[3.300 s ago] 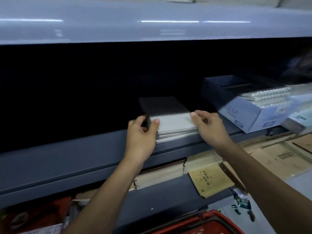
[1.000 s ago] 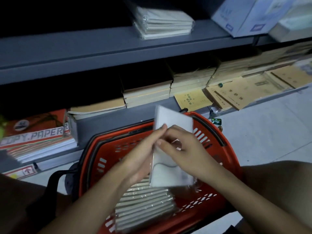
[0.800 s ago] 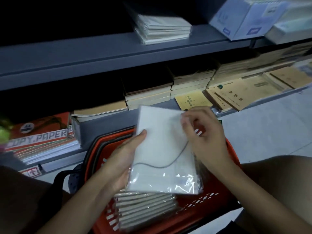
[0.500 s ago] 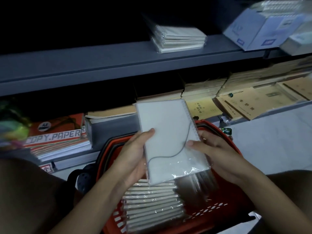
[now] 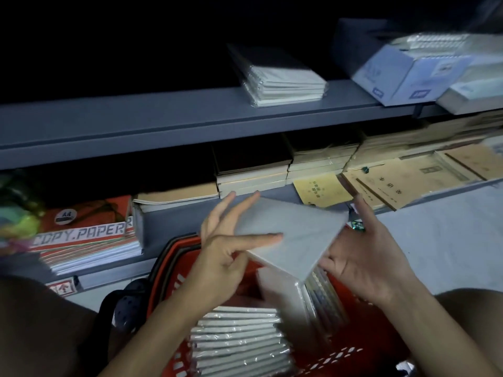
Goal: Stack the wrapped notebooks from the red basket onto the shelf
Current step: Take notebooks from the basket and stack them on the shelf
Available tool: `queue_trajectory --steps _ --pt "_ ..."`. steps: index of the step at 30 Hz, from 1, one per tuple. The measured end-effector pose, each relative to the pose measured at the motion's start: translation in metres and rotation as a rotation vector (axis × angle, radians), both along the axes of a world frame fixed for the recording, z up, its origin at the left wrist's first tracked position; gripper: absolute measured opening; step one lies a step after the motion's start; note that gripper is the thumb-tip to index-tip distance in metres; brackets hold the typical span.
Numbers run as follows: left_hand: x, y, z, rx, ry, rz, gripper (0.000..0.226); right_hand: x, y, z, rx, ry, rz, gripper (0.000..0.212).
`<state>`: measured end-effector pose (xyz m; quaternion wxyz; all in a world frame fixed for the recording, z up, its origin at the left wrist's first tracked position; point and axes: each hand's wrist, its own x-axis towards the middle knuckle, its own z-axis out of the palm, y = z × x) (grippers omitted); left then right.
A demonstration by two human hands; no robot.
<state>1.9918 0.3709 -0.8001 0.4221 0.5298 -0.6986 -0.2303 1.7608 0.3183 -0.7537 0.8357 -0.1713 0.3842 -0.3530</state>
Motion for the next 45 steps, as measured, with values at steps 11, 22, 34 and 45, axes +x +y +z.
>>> queue_trajectory --steps 11,22,34,45 --pt "0.028 -0.005 0.012 0.323 0.557 0.268 0.056 0.02 0.02 0.002 -0.205 0.072 -0.076 0.017" --pt "0.003 0.0 0.031 0.503 0.928 -0.136 0.067 0.021 0.013 -0.007 -0.47 0.283 -0.153 0.052" --pt "-0.012 -0.061 0.076 0.209 0.767 0.089 0.057 0.014 -0.035 0.021 -0.683 0.472 -0.289 0.046" --pt "-0.006 -0.163 0.12 0.076 0.71 0.252 0.058 0.035 -0.16 0.074 -0.84 0.423 -0.268 0.027"
